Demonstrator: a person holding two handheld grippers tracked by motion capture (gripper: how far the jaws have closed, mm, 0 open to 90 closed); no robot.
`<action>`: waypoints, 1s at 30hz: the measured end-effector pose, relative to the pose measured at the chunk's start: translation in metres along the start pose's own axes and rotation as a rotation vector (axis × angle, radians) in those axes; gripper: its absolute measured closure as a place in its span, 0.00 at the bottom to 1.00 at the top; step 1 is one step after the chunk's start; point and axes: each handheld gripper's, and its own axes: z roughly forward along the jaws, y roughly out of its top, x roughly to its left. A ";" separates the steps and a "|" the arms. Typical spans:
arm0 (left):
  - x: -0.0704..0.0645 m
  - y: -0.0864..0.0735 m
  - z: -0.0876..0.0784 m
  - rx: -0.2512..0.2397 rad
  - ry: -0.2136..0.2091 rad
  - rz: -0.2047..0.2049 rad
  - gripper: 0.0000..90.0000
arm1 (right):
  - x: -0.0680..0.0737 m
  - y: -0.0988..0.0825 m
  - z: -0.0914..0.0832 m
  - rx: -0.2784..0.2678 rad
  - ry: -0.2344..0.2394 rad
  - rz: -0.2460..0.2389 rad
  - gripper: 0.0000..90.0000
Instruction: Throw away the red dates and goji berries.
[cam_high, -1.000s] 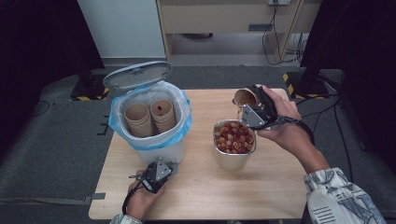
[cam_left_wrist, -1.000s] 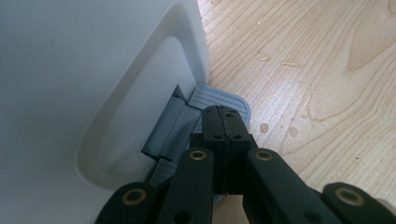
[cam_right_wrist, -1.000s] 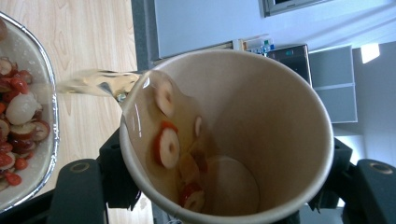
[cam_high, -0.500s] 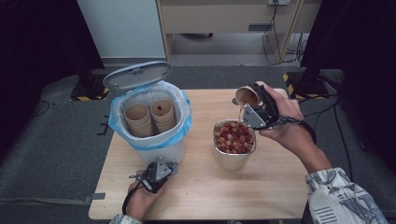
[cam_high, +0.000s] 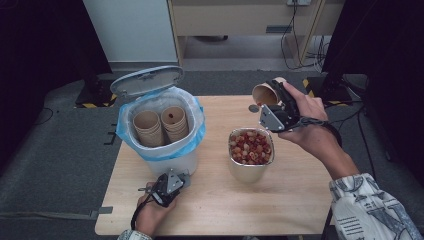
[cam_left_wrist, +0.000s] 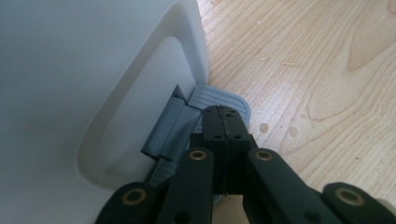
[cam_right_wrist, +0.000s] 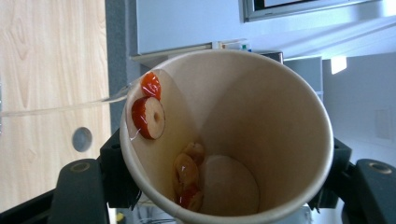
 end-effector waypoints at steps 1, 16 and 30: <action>0.000 0.000 0.000 -0.002 0.000 0.000 1.00 | 0.000 0.000 0.000 0.000 0.000 0.000 0.33; -0.001 0.000 0.000 -0.001 -0.002 -0.005 1.00 | -0.006 0.010 -0.005 0.061 -0.049 -0.215 0.33; -0.001 0.000 0.000 -0.001 -0.003 -0.006 1.00 | -0.005 0.016 -0.006 0.106 -0.099 -0.384 0.33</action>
